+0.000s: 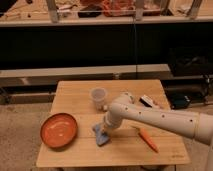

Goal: Wipe the white sponge on the table

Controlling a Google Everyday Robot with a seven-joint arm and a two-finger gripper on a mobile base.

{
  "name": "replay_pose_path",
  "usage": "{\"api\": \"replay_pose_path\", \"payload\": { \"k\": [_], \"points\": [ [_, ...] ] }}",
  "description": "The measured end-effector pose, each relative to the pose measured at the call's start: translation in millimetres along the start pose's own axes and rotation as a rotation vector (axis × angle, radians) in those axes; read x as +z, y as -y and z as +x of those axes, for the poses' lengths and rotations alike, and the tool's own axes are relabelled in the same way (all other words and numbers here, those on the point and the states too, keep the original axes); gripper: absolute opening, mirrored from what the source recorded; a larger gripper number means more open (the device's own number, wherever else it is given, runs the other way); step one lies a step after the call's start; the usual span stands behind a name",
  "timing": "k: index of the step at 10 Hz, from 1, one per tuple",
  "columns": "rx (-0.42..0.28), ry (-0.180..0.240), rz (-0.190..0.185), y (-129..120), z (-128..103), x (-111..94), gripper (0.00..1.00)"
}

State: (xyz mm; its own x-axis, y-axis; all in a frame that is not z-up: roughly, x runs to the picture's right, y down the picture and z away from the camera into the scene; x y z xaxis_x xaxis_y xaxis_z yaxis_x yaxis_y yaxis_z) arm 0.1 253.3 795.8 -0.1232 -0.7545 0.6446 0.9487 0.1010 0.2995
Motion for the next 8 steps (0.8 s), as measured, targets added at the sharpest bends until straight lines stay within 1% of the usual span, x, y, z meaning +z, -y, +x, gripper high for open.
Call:
{"api": "replay_pose_path", "payload": {
  "k": [2,4,6,7,8],
  "points": [
    [-0.025,0.02,-0.001,3,-22,4,0.0],
    [-0.024,0.021,0.0,-4,-50,2,0.0],
    [-0.01,0.011,-0.006,-18,-70,-4,0.0],
    [0.008,0.005,-0.013,-30,-83,-9,0.0],
    [0.02,0.002,-0.018,-36,-92,-12,0.0]
  ]
}}
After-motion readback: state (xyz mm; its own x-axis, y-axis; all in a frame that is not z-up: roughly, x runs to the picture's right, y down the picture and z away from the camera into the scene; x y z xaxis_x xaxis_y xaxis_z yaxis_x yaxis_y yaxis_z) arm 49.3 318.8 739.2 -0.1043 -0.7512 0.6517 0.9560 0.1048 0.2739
